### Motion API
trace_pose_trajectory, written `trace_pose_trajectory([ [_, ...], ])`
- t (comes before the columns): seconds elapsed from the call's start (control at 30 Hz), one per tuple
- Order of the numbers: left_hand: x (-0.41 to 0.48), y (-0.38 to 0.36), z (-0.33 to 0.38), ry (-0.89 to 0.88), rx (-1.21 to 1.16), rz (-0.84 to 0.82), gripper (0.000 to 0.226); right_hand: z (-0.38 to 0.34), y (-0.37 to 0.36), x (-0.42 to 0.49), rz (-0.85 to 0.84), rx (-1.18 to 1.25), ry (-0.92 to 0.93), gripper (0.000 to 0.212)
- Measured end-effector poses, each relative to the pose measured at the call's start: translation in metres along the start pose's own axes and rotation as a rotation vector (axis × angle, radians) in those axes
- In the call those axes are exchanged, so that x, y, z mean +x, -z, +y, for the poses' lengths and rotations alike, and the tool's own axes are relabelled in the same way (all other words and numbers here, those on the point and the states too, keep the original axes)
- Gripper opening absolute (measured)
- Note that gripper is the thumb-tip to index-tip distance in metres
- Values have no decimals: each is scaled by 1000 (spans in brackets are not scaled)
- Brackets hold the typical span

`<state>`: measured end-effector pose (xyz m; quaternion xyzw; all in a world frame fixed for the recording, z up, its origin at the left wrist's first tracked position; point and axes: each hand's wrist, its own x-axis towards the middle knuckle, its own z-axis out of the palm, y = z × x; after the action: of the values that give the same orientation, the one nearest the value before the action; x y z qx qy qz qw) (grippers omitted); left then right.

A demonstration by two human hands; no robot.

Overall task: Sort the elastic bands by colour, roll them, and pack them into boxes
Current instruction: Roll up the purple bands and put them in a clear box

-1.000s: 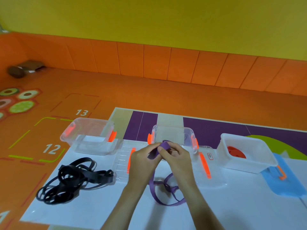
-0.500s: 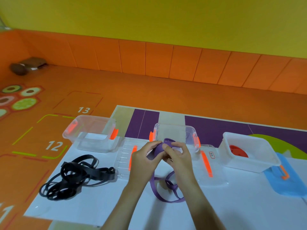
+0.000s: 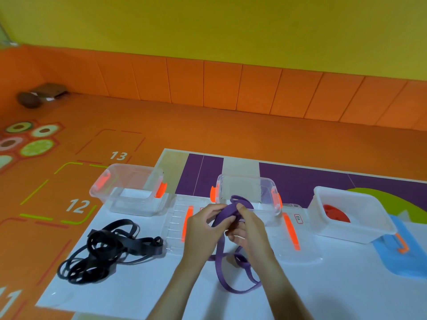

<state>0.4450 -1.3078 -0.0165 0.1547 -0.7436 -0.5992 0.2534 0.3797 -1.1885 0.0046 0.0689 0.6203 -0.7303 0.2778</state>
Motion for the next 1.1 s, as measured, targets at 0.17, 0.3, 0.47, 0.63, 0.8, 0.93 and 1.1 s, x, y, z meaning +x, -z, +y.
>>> trace_pose_trajectory([
  [0.17, 2, 0, -1, -16, -15, 2, 23, 0, 0, 5, 82, -191, 141, 37],
  [0.3, 6, 0, -2, 18, -72, -35, 28, 8, -2, 3, 54, -100, 15, 41],
  [0.47, 7, 5, -8, 55, -117, -47, 27, 22, -5, 3, 24, -228, 20, 65],
  [0.63, 6, 7, -9, 39, -119, -96, 31, 7, 4, 8, 61, -47, -12, 46],
  [0.8, 4, 10, -9, 50, -145, -107, 31, 0, 3, 4, 26, 28, -112, 36],
  [0.93, 4, 5, -5, 15, -94, -136, 34, -6, 6, 1, 15, -135, 46, 23],
  [1.1, 2, 1, -7, 4, -61, -119, 27, -1, 8, 1, -65, 199, -113, 21],
])
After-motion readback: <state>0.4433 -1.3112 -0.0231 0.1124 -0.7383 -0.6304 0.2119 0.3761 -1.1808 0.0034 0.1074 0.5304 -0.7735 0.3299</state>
